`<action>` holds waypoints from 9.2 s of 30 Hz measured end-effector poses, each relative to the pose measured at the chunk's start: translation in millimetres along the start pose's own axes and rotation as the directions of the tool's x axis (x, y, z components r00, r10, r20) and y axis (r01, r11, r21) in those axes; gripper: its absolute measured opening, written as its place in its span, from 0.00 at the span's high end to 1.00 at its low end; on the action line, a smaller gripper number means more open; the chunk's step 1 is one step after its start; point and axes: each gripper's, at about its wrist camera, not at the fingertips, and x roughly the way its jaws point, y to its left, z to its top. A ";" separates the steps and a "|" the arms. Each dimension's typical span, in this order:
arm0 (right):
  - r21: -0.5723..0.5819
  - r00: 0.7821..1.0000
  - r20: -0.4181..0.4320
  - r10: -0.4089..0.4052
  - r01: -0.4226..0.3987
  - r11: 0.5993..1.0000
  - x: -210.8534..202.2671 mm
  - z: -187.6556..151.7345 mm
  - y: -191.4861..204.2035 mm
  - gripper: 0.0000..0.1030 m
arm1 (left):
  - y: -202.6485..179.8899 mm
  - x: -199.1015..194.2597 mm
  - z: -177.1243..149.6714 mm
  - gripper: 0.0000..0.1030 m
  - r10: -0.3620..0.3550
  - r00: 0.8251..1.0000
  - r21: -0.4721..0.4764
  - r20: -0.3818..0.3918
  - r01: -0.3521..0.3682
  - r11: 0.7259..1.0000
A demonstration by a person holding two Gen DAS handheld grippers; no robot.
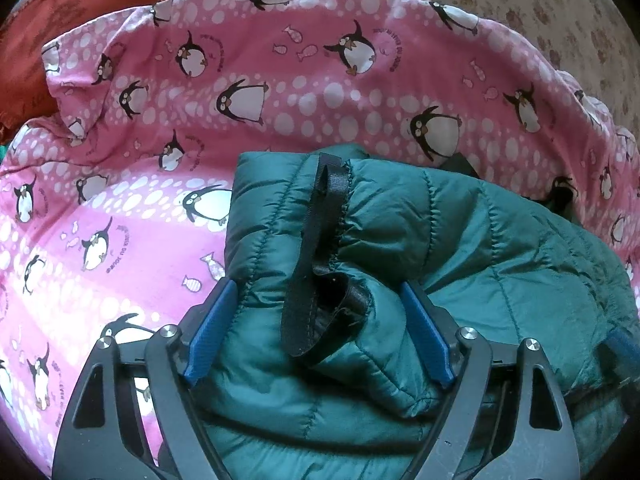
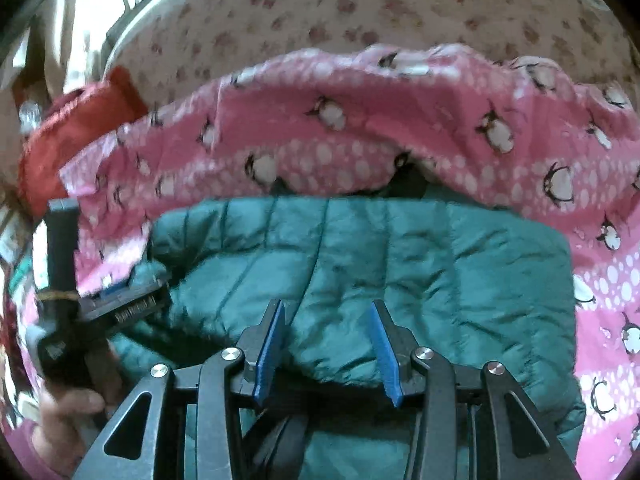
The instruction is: Fold large clothes
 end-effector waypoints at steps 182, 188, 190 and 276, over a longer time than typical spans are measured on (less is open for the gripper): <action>0.176 0.972 -0.184 0.145 -0.113 0.978 -195.1 -259.6 -100.2 0.84 | 123.8 -171.3 -233.8 0.67 -0.253 0.925 0.016 -0.282 0.268 0.963; 0.209 0.964 -0.047 0.260 -0.245 0.947 -224.0 -231.8 -104.2 0.86 | 126.2 -197.7 -208.9 0.79 -0.296 0.937 0.026 -0.185 0.306 0.952; 0.207 0.962 -0.021 0.272 -0.262 0.943 -226.6 -221.4 -100.2 0.86 | 126.1 -202.7 -201.2 0.79 -0.293 0.943 0.034 -0.158 0.301 0.953; 0.135 0.992 0.105 0.066 -0.080 0.988 -19.3 48.0 -92.0 0.55 | 30.5 -32.1 50.6 0.24 -0.128 0.991 -0.057 0.041 0.130 0.990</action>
